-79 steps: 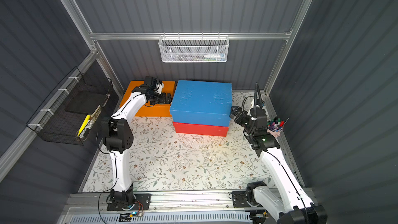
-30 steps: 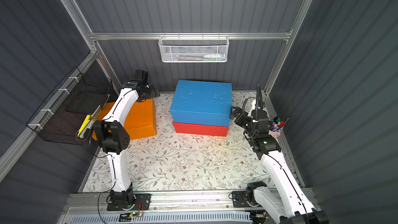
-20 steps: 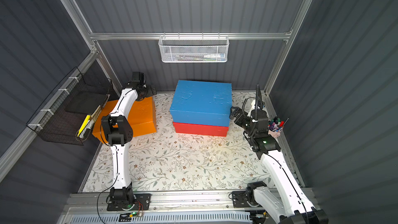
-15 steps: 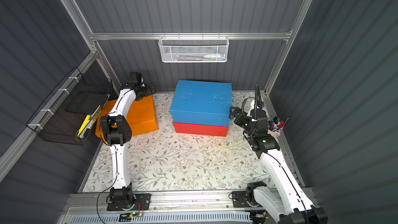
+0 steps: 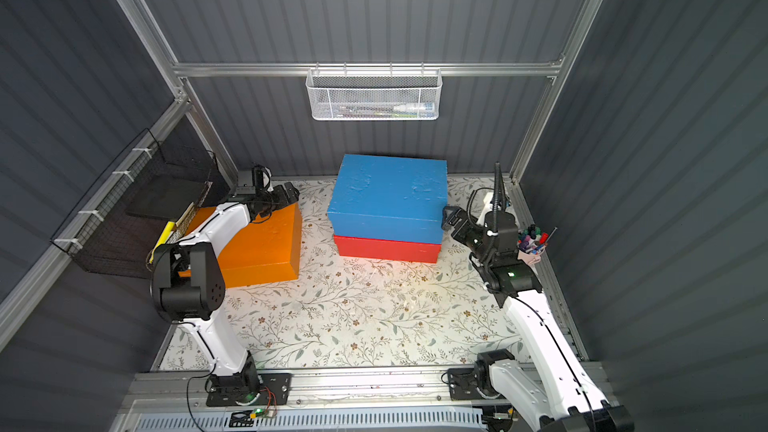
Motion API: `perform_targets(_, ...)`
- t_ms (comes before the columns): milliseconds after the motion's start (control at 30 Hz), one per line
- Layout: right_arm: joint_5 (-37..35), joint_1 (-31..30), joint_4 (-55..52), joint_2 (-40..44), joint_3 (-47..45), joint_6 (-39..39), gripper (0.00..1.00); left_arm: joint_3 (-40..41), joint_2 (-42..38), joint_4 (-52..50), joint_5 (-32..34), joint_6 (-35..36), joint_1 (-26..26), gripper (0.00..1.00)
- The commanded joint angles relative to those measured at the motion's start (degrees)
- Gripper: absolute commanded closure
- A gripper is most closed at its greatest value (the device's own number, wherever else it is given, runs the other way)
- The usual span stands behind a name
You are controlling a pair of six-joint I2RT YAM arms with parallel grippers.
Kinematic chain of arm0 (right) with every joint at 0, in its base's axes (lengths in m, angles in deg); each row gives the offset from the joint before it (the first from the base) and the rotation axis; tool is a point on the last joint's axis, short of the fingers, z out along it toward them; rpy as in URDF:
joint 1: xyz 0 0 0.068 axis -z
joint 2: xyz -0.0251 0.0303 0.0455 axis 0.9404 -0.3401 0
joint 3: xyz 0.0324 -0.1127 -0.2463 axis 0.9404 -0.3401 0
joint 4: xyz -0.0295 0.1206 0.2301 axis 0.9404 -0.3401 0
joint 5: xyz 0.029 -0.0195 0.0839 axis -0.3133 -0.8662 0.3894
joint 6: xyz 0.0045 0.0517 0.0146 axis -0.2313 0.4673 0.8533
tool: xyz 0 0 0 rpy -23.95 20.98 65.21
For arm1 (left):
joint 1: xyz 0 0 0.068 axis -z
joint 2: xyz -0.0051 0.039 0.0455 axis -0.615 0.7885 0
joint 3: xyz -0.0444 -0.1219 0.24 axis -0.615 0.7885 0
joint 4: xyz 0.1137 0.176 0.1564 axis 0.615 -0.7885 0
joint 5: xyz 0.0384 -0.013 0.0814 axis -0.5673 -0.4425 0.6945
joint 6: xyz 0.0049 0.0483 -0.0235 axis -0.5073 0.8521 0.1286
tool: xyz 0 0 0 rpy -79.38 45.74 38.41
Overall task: Stack the shoeboxes
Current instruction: Move the shoebox to the center of the board.
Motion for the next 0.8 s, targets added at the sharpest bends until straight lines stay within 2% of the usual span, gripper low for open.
perform_targets(0,1.3,-0.2,-0.8,1.5,-0.3,0.2,0.01,10.3,-0.6,-10.1,-3.0,-5.0,0.6,0.01)
perform_targets(133,-2.9,-3.9,-3.9,3.5,0.7,-1.7,0.01,16.8,-7.3,-9.7,-3.2,-5.8,1.6,0.01)
perform_targets(300,-12.7,-15.8,-7.2,4.8,2.4,-3.0,0.01,22.8,-14.4,-10.0,-3.8,-7.2,3.7,0.01)
perform_targets(433,-16.5,-24.5,-5.8,4.1,2.1,-1.4,0.01,25.7,-18.4,-13.2,-0.8,-8.8,7.2,0.01)
perform_targets(567,-20.8,-33.6,-3.6,2.5,1.6,0.7,0.01,31.5,-23.0,-11.1,-4.1,-12.7,8.6,0.01)
perform_targets(767,-26.5,-46.6,4.2,0.4,-0.8,4.0,0.02,35.6,-34.4,-13.5,-2.9,-14.8,10.5,0.01)
